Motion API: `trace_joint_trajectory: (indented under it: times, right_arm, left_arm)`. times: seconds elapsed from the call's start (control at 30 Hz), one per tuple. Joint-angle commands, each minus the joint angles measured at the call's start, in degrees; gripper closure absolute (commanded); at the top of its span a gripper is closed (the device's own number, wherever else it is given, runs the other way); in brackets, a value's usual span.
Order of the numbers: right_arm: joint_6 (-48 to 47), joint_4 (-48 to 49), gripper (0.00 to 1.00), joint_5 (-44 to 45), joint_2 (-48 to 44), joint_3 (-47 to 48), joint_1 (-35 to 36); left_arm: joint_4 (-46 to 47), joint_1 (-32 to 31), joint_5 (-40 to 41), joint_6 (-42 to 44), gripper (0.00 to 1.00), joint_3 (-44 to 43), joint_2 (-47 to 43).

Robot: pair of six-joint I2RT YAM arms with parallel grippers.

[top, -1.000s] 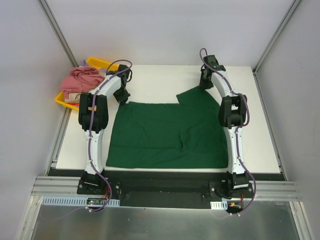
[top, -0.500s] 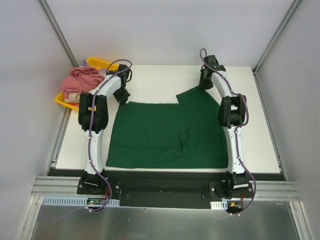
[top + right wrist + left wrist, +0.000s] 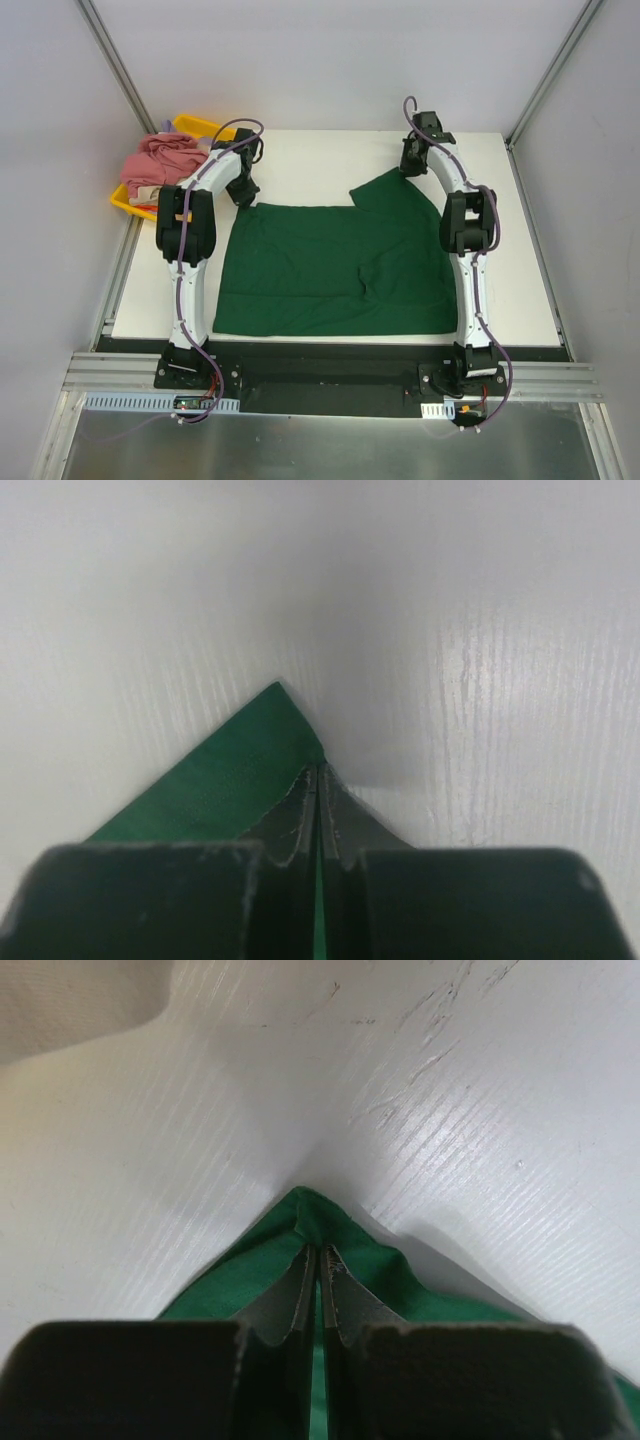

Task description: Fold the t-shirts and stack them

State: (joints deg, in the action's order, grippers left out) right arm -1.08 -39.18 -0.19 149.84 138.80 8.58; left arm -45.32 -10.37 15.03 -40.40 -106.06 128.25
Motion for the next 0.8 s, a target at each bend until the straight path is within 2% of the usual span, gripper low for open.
trace_joint_trajectory:
  times: [0.0, 0.13, 0.3, 0.47, 0.63, 0.77]
  right_arm:
    - [-0.2, 7.0, 1.00, -7.3, -6.5, -9.8, -0.1]
    - [2.6, 14.6, 1.00, -10.1, -14.6, -20.8, -0.2]
    - [3.1, 19.0, 1.00, -12.6, -23.9, -30.9, 0.1]
    - [1.5, 19.4, 1.00, -10.4, -32.0, -39.6, 0.9]
    - [1.9, 20.2, 1.00, -11.9, -38.8, -49.3, 1.0]
    - [1.5, 18.8, 1.00, -11.7, -42.8, -53.4, 1.0]
  left_arm:
    - [-1.2, 0.8, -0.1, 1.6, 1.00, -0.8, -6.1]
    - [-1.1, 0.8, -1.9, 1.9, 1.00, 0.4, -7.9]
    - [-0.9, 0.8, -5.5, 2.7, 1.00, 1.8, -9.2]
    - [0.1, 0.5, -7.5, 2.7, 1.00, 5.6, -11.5]
    - [2.2, 0.0, -8.3, 2.8, 1.00, 11.7, -16.2]
    - [3.2, -0.3, -9.5, 3.1, 1.00, 16.4, -18.5]
